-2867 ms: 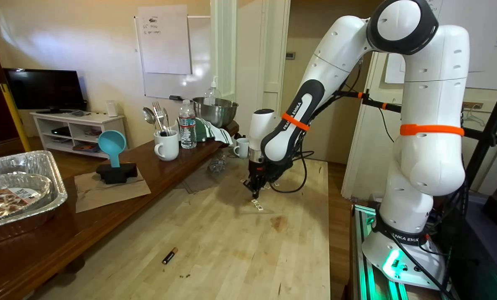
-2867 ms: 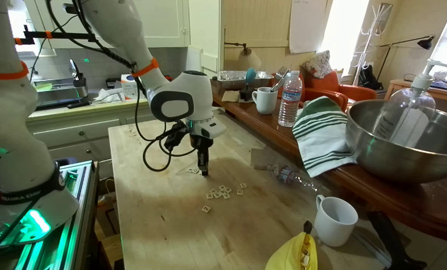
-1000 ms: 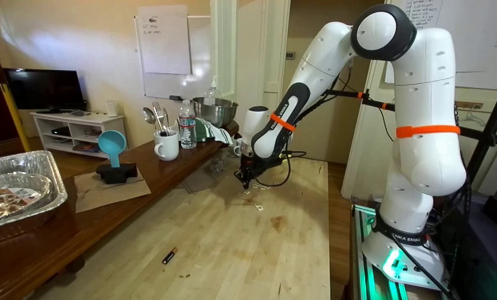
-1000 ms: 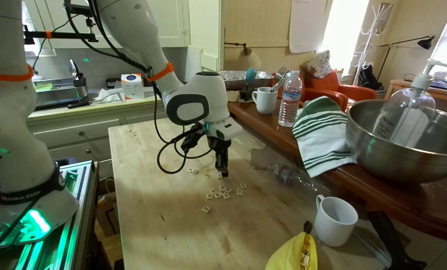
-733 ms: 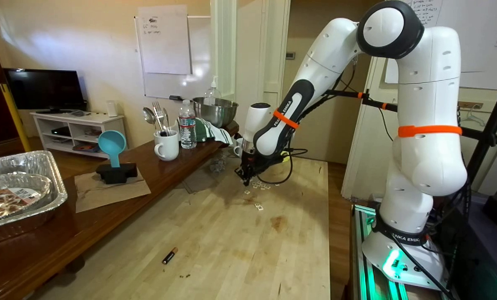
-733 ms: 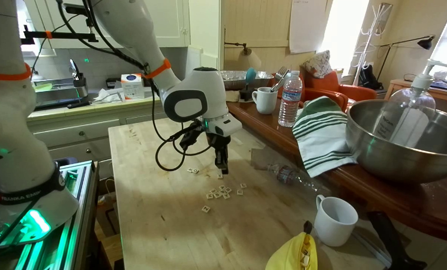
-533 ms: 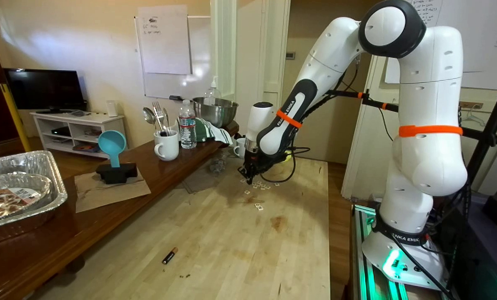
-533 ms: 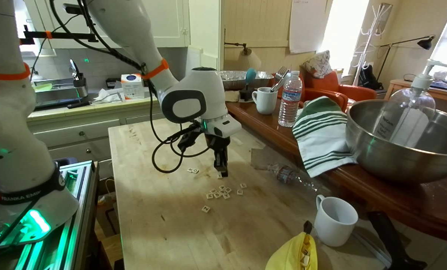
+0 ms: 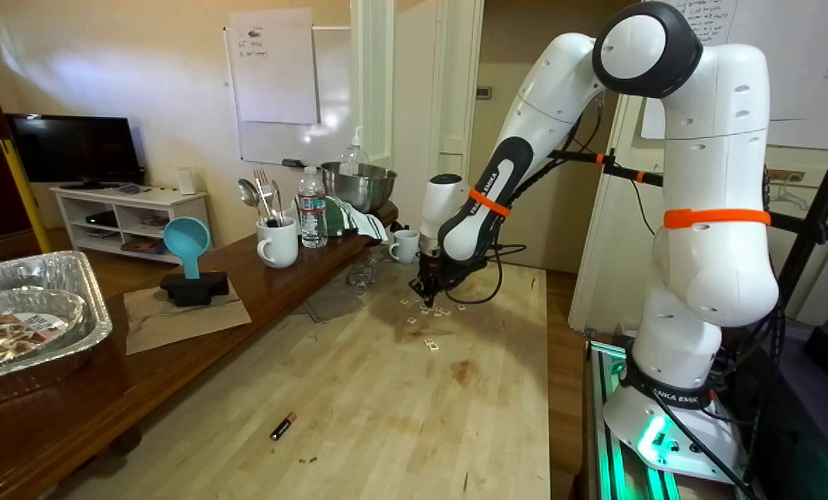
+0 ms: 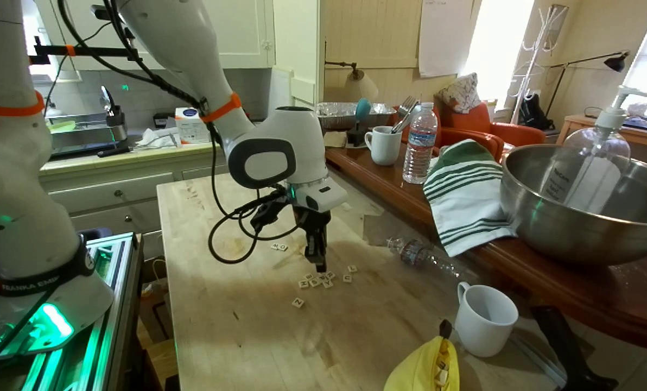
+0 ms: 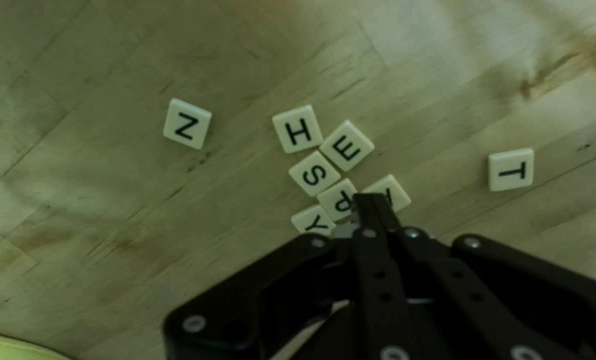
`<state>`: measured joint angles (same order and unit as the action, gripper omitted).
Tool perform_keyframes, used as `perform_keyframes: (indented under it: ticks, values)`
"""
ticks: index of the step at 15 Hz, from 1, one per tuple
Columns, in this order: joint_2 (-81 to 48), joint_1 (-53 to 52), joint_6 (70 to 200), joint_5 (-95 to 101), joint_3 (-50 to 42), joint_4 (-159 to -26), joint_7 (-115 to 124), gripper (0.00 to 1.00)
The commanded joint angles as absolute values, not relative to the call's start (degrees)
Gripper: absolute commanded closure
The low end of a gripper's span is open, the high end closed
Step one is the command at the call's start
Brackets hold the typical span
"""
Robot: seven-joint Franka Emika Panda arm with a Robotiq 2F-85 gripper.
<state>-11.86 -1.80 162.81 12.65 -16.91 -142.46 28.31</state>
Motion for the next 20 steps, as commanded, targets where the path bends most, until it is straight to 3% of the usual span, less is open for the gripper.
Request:
perform_keyframes:
  ticks: [1,20]
  values:
    - [-13.7,-2.3,164.0,14.5,-18.0,-142.4,30.2,1.0]
    - [-14.0,-1.0,161.0,9.6,-14.7,-143.4,24.5,1.0]
